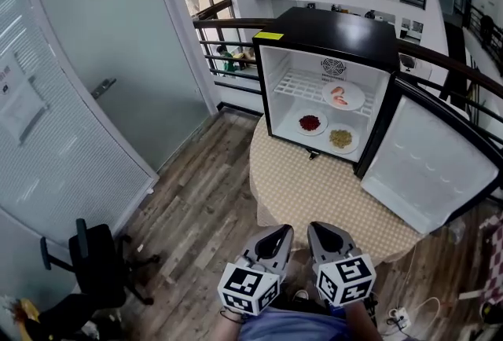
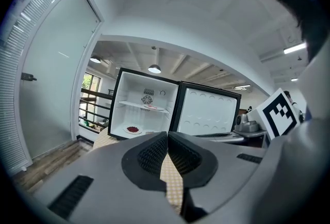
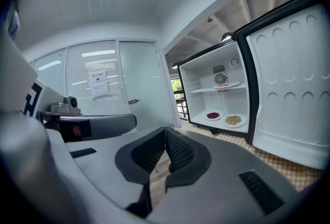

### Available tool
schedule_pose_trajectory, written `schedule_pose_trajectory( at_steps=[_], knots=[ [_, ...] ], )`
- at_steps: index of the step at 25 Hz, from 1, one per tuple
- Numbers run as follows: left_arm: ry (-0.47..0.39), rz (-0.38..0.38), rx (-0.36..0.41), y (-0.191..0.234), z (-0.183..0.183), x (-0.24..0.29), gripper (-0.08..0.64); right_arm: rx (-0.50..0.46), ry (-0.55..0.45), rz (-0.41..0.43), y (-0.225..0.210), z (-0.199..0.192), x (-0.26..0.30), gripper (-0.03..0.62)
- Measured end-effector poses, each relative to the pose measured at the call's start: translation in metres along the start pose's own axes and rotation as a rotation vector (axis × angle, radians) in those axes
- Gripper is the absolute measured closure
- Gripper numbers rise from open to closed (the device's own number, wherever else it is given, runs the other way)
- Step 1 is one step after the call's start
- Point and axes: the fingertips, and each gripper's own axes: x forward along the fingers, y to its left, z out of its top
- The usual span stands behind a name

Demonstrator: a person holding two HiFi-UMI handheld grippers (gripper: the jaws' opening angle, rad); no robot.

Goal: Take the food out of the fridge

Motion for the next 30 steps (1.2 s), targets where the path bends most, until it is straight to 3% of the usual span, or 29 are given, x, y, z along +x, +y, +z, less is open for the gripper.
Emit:
schedule_pose_trajectory(
  at_steps=[5, 11, 18, 22, 30],
  knots=[
    [0.024, 0.011, -0.009, 0.013, -0.009, 0.014, 0.541, 0.016, 0.029, 0.009, -0.008, -0.010, 0.016, 0.575],
    [0.031, -0.027, 0.036, 0.029, -0.004, 0.048, 0.541, 0.045, 0.028, -0.030, -0.037, -0.001, 0.046, 0.575],
    [0.016, -0.065, 0.016, 0.075, 0.015, 0.101, 0.541, 0.069, 0.046, -0.080, -0.072, 0.019, 0.101, 0.575],
    [0.010, -0.070, 0.045, 0.108, 0.025, 0.131, 0.541, 0.091, 0.050, -0.110, -0.090, 0.032, 0.134, 0.575],
    [0.072, -0.124, 0.053, 0.155, 0.014, 0.180, 0.541, 0.185, 0.059, -0.221, -0.134, 0.036, 0.181, 0.574]
  ],
)
